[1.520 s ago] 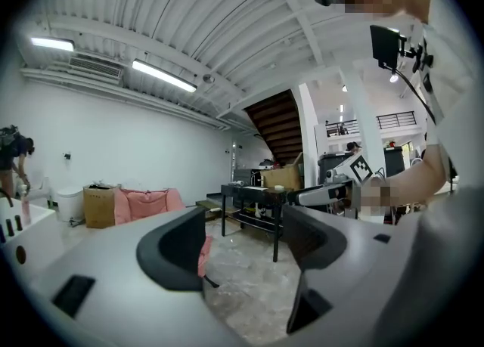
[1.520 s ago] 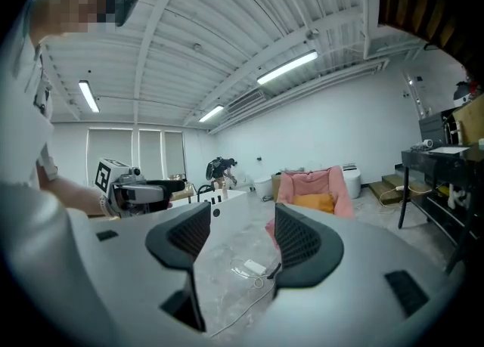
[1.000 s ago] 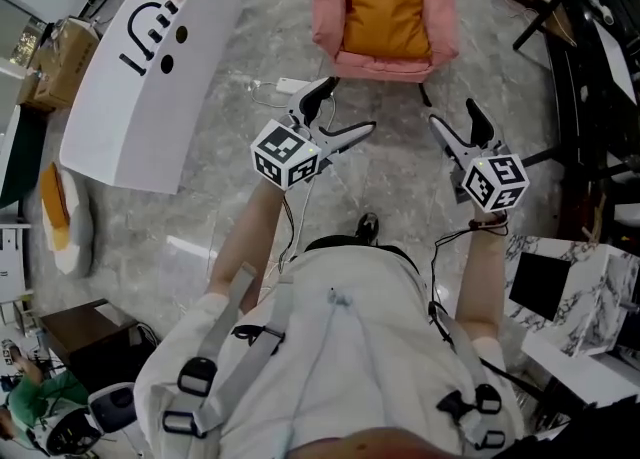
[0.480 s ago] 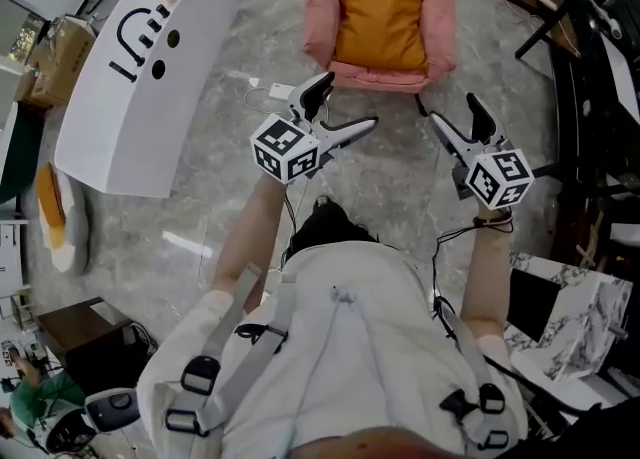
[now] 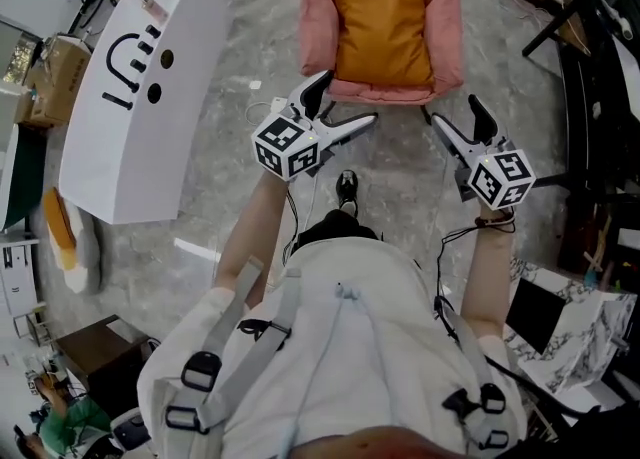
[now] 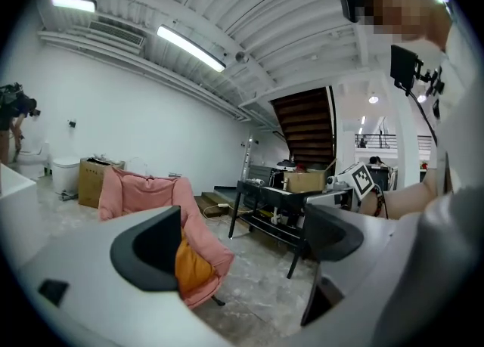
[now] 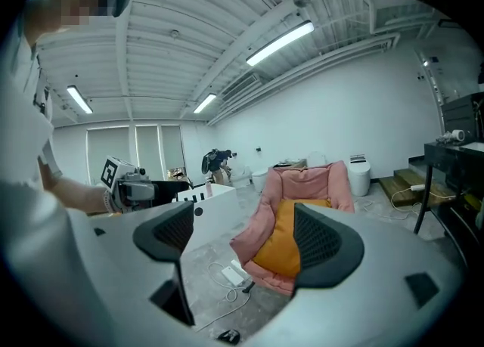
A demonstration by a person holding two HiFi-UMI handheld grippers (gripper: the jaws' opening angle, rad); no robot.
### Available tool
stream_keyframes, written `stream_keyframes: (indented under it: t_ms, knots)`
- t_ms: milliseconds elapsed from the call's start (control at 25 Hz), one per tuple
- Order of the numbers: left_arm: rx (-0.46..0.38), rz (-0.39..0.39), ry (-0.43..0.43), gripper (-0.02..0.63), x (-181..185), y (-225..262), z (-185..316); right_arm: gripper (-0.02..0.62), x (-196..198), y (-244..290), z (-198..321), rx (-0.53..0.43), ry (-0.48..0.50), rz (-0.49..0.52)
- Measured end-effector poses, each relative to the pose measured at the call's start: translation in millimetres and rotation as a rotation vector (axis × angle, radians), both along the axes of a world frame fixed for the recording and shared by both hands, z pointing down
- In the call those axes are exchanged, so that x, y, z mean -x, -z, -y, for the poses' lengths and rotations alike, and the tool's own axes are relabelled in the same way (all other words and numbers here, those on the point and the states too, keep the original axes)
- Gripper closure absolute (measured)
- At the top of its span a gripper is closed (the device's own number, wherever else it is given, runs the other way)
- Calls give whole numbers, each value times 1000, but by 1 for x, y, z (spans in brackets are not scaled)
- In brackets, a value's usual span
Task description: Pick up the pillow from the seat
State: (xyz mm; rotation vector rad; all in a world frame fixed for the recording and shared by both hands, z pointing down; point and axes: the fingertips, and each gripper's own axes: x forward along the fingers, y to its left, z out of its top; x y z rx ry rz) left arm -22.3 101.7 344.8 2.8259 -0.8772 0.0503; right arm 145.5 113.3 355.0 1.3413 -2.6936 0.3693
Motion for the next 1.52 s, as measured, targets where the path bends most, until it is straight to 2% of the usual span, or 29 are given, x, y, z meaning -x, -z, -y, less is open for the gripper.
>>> stream_keyframes:
  t_ms: [280,560,680,840,1040,1200,1280,1440,1520]
  knots:
    - [85,-23,-9,107,23,-10,104,201,7,-6,96,50,-40,34]
    - [159,-45,-29,104,46,-29,187,199,28,-26,152,115,-81,55]
    - [224,-49,-54,104,38,-45,206,201,15,-33,168,149,-92,47]
    - [305,68,-30,94,35,-80,239,199,3,-38,202,178,-89,56]
    - [447,10,9,84,29,-111,292,179,-8,-73,257,285,-35,143]
    - [578,-42,40,72,15,-143,358,164,-29,-112,329,383,-5,200]
    - [640,-11,53,69,8,-169,391,161,-42,-138,371,432,-5,207]
    - [770,120,91,62,4,-248,448,160,-63,-209,452,560,1,220]
    - [829,135,114,58,3,-287,472,160,-70,-246,485,612,24,202]
